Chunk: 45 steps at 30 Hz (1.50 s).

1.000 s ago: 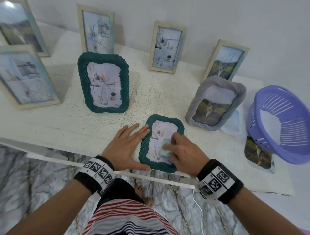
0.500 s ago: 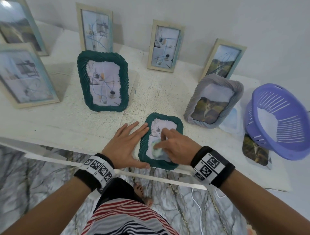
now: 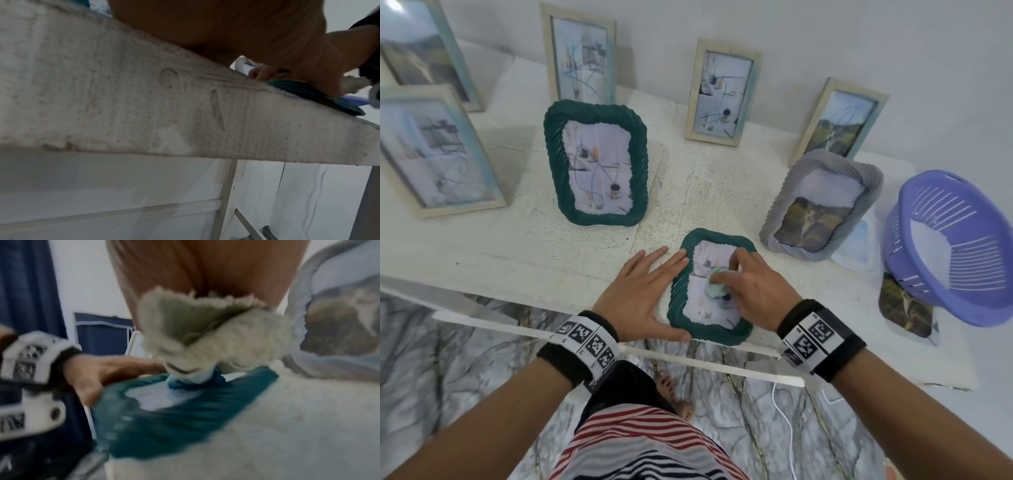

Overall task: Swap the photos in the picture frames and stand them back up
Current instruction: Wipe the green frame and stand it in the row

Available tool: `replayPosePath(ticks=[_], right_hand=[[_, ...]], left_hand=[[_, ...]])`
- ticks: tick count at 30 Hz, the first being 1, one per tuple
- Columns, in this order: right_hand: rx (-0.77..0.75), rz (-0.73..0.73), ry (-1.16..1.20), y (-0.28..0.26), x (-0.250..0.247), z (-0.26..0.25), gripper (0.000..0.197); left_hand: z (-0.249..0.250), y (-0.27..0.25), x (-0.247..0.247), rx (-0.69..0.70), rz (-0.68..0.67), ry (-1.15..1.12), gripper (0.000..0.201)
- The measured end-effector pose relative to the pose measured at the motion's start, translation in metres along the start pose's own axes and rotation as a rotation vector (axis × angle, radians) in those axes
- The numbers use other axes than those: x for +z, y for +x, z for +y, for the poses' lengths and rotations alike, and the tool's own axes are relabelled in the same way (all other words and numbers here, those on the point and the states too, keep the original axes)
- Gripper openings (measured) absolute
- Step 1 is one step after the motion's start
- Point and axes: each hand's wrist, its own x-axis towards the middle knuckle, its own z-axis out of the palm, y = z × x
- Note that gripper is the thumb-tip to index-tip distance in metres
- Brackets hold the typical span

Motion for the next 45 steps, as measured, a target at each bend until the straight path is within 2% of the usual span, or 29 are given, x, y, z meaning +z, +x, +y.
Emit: replayPosePath(ticks=[6, 9, 12, 16, 18, 20, 22, 24, 26, 29, 32, 34, 39, 45], right_hand=[[-0.164, -0.117, 0.001, -0.025, 0.005, -0.013, 0.034], [-0.095, -0.051, -0.076, -0.017, -0.001, 0.002, 0.038], [0.003, 0.017, -0.07, -0.018, 0.004, -0.003, 0.038], [-0.063, -0.048, -0.042, -0.036, 0.008, -0.005, 0.031], [-0.004, -0.038, -0.099, -0.032, 0.005, 0.0, 0.031], [0.126, 0.024, -0.149, -0.019, 0.006, 0.004, 0.032], [0.228, 0.076, -0.134, -0.004, 0.006, 0.001, 0.029], [0.251, 0.069, -0.076, 0.002, 0.008, -0.005, 0.032], [0.17, 0.039, -0.001, -0.005, 0.01, -0.011, 0.037], [-0.03, -0.07, 0.079, -0.027, 0.011, -0.012, 0.034], [-0.063, -0.11, -0.009, -0.037, 0.004, -0.002, 0.035], [0.015, -0.069, -0.047, -0.04, -0.005, 0.002, 0.035], [0.23, 0.152, 0.163, -0.06, -0.031, 0.031, 0.028], [0.622, 0.138, -0.012, -0.091, -0.052, 0.092, 0.034]], left_hand=[[0.0, 0.001, 0.001, -0.008, 0.006, -0.017, 0.123], [0.0, 0.0, 0.0, -0.004, 0.0, -0.007, 0.123], [0.0, 0.0, -0.001, -0.005, 0.003, -0.004, 0.123], [0.001, 0.0, 0.0, -0.007, 0.004, 0.012, 0.124], [0.001, 0.0, 0.0, -0.006, 0.0, 0.019, 0.124], [0.0, 0.0, 0.0, -0.008, -0.004, 0.022, 0.124], [0.001, 0.0, -0.001, -0.007, -0.004, 0.019, 0.125], [0.001, 0.0, -0.001, -0.004, -0.002, 0.02, 0.125], [0.001, 0.0, 0.0, -0.002, 0.005, 0.014, 0.125], [0.002, -0.001, -0.002, -0.005, 0.008, 0.0, 0.126], [0.002, -0.001, -0.003, -0.015, -0.005, 0.016, 0.126], [0.003, -0.001, -0.003, -0.015, -0.004, 0.008, 0.126], [0.003, 0.0, -0.003, -0.024, -0.009, 0.009, 0.127], [0.004, -0.001, -0.003, -0.024, -0.012, -0.016, 0.127]])
